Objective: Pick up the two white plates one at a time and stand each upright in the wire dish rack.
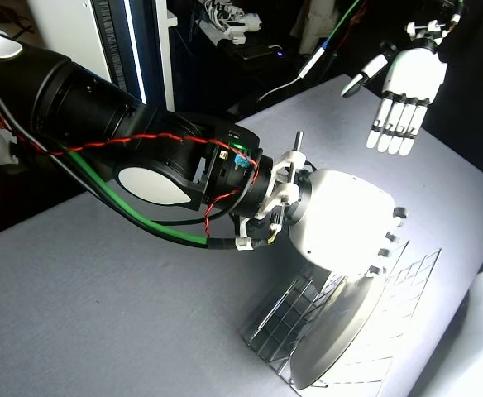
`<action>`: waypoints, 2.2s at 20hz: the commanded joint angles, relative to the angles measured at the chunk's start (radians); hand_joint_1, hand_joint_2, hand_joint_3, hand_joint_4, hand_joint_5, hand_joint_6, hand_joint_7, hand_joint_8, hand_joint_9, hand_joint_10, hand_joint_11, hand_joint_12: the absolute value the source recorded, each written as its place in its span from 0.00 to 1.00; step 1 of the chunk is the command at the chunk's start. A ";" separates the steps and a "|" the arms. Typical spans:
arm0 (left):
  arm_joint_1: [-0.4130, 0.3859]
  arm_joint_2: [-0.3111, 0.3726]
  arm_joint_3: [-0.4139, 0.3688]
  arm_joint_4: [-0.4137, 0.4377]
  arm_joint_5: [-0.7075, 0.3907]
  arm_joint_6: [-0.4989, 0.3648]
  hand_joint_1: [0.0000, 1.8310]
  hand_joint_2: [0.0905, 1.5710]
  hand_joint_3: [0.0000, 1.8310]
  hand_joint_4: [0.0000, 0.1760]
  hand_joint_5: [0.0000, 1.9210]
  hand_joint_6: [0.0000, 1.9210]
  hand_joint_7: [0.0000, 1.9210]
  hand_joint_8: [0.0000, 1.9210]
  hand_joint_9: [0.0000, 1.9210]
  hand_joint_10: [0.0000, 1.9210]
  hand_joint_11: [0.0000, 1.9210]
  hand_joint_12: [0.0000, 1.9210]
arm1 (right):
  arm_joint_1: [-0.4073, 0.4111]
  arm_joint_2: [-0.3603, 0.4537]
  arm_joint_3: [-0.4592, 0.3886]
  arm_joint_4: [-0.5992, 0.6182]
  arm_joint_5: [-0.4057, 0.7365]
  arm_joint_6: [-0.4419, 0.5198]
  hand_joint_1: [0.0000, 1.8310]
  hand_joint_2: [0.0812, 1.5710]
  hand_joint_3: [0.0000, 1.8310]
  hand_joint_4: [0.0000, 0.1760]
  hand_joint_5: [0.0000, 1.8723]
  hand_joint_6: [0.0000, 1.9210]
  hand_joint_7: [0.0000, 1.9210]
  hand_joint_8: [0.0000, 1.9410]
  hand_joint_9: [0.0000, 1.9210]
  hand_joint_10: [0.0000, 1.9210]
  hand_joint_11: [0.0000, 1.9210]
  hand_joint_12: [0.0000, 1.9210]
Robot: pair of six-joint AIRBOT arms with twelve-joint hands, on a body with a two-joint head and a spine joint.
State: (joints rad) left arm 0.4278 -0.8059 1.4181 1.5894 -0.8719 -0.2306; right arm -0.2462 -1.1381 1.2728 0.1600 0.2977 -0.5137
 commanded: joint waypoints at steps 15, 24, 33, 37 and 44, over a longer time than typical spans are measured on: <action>0.001 0.015 -0.009 -0.046 -0.020 -0.004 0.00 0.63 0.00 0.00 0.00 0.00 0.00 0.00 0.00 0.00 0.00 0.00 | -0.026 0.023 0.001 -0.070 0.177 -0.001 0.63 0.73 0.00 0.00 0.46 0.60 0.52 0.01 0.47 0.12 0.30 0.67; 0.002 0.014 -0.021 -0.046 -0.017 0.001 0.00 0.63 0.00 0.00 0.00 0.00 0.00 0.00 0.00 0.00 0.00 0.00 | 0.001 0.023 0.001 -0.098 0.224 -0.009 0.73 0.64 0.00 0.00 0.43 0.05 0.47 0.00 0.45 0.05 0.20 0.70; 0.001 0.016 -0.025 -0.046 -0.072 0.002 0.00 0.64 0.00 0.00 0.00 0.00 0.00 0.00 0.00 0.00 0.00 0.00 | 0.026 0.021 0.000 -0.313 0.363 -0.023 0.73 0.62 0.00 0.00 0.43 0.02 0.47 0.00 0.46 0.04 0.23 0.70; 0.000 0.027 -0.031 -0.046 -0.080 0.001 0.00 0.64 0.00 0.00 0.00 0.00 0.00 0.00 0.00 0.00 0.00 0.00 | 0.038 0.022 0.000 -0.462 0.450 -0.026 0.67 0.62 0.00 0.00 0.41 0.01 0.45 0.00 0.44 0.03 0.21 0.66; -0.001 0.062 -0.087 -0.009 -0.082 0.082 0.00 0.66 0.01 0.00 0.00 0.00 0.00 0.00 0.00 0.00 0.00 0.00 | 0.039 0.030 -0.003 -0.789 0.658 -0.005 0.49 0.66 0.01 0.00 0.40 0.00 0.43 0.00 0.44 0.01 0.20 0.64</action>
State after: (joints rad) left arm 0.4351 -0.7574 1.3285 1.6421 -0.9379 -0.1516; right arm -0.2207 -1.1137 1.2716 -0.6910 0.8349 -0.5205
